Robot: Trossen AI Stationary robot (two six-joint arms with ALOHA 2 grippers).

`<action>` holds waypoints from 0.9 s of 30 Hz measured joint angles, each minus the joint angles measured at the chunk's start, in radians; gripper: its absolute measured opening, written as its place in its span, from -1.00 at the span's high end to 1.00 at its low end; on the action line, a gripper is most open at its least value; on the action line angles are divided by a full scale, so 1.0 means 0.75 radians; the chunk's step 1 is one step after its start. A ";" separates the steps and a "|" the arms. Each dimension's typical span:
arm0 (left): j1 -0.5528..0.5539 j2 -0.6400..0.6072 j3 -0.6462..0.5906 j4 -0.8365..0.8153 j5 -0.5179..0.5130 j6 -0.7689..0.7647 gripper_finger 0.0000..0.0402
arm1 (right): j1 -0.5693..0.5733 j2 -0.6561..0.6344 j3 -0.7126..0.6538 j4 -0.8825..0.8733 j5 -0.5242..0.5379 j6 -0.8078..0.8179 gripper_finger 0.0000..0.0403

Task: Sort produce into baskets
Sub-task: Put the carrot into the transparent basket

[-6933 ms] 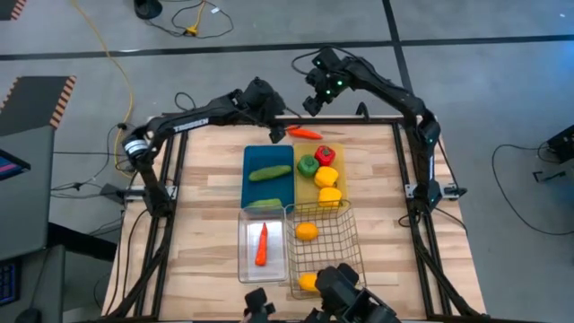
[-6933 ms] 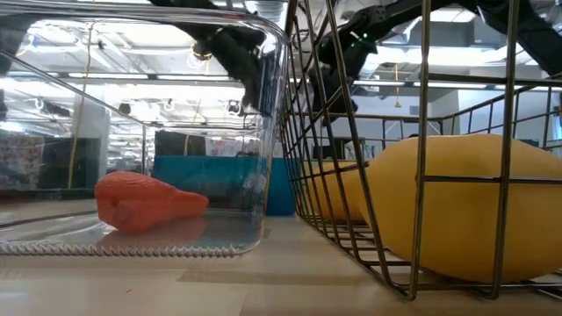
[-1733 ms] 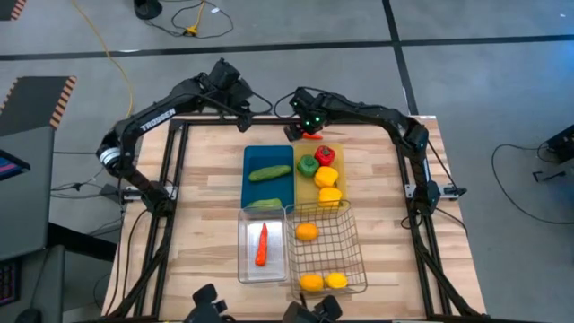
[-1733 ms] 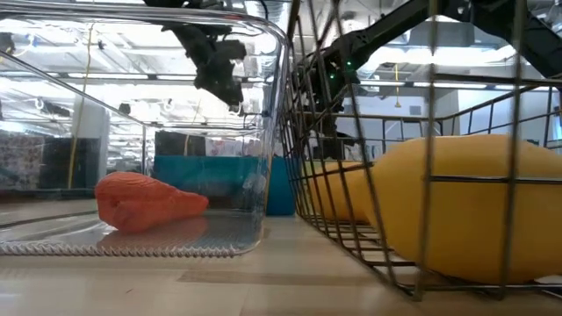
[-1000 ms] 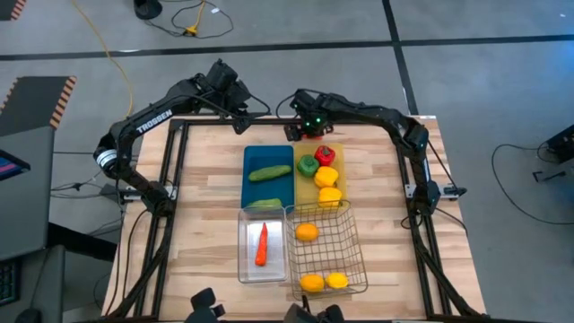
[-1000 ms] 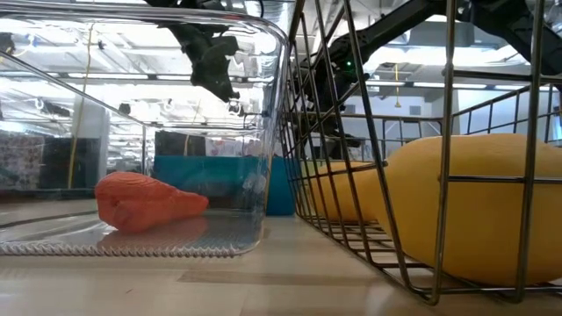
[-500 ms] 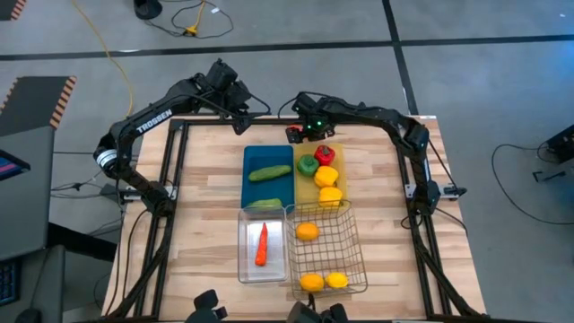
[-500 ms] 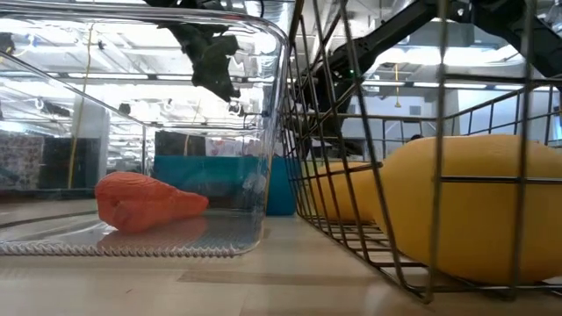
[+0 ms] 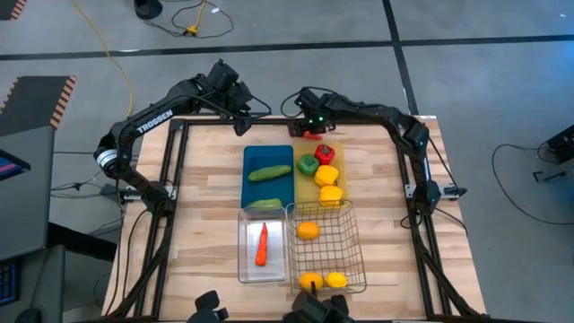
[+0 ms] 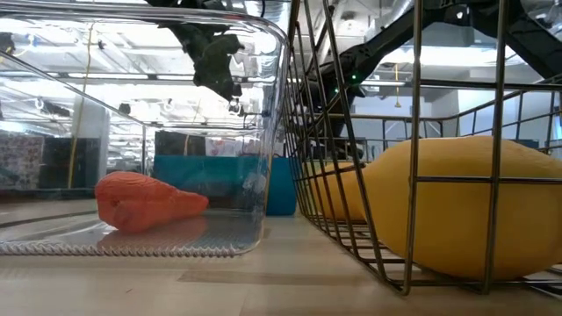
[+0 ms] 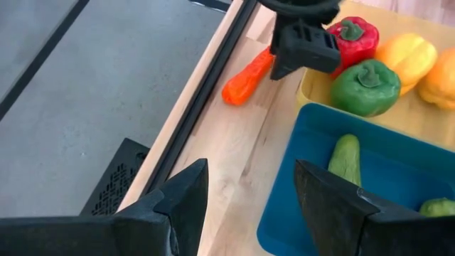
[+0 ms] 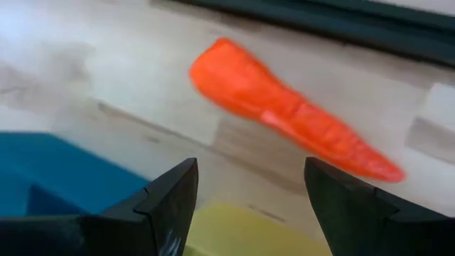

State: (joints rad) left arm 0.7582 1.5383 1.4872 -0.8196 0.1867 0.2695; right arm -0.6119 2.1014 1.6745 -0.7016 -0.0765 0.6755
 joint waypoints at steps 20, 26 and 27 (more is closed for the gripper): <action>0.000 0.000 -0.001 0.003 0.000 0.001 0.03 | 0.036 -0.003 -0.021 -0.028 -0.007 0.010 -0.42; 0.000 0.000 -0.001 0.003 0.000 0.001 0.03 | 0.054 -0.003 -0.022 -0.032 -0.021 0.010 -0.42; 0.000 0.000 -0.001 0.003 0.000 0.001 0.03 | 0.057 -0.003 -0.022 -0.032 -0.031 0.006 -0.42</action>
State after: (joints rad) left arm 0.7582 1.5383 1.4868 -0.8177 0.1867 0.2699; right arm -0.5695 2.0995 1.6581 -0.7256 -0.0994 0.6799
